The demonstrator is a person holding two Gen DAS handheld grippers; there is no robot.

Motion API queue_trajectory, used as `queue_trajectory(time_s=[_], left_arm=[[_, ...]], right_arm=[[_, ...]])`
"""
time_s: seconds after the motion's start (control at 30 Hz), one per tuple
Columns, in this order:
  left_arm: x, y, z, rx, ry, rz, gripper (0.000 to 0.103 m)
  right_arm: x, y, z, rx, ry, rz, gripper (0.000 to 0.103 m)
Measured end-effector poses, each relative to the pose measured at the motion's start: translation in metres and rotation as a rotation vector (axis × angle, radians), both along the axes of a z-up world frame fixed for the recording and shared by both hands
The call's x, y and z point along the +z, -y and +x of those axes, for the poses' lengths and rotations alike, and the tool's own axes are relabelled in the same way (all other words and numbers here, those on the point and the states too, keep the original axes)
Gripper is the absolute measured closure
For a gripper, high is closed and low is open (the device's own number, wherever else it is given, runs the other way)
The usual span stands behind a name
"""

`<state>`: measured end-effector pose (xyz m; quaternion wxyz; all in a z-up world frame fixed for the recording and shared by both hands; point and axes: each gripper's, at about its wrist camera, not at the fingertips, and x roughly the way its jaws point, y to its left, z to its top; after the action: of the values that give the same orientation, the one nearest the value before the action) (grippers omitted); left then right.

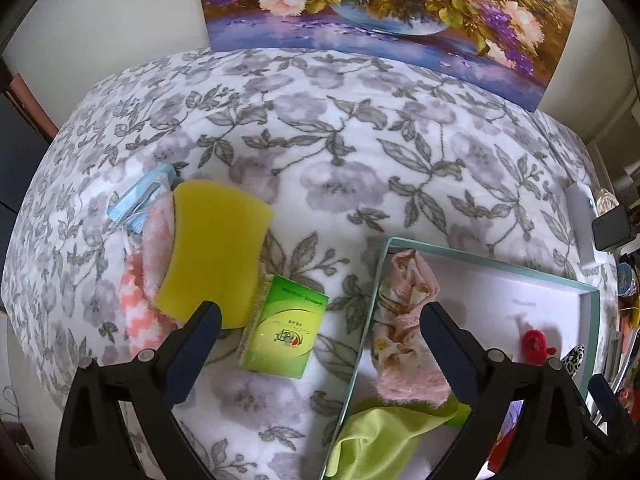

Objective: Organize soft objects
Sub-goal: 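Withdraw both tools from the tray back toward the sponge pile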

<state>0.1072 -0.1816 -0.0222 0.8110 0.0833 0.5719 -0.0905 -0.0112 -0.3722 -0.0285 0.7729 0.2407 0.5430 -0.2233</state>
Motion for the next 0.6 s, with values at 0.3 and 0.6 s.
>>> queue_trajectory(time_s=[0.3, 0.6], left_arm=[[0.003, -0.009, -0.001, 0.004, -0.010, -0.019, 0.004], [0.018, -0.050, 0.004, 0.044, 0.024, -0.007, 0.004]], right_arm=[[0.006, -0.009, 0.003, 0.001, 0.002, 0.003, 0.000], [0.014, -0.049, 0.026, 0.067, 0.011, 0.009, 0.000]])
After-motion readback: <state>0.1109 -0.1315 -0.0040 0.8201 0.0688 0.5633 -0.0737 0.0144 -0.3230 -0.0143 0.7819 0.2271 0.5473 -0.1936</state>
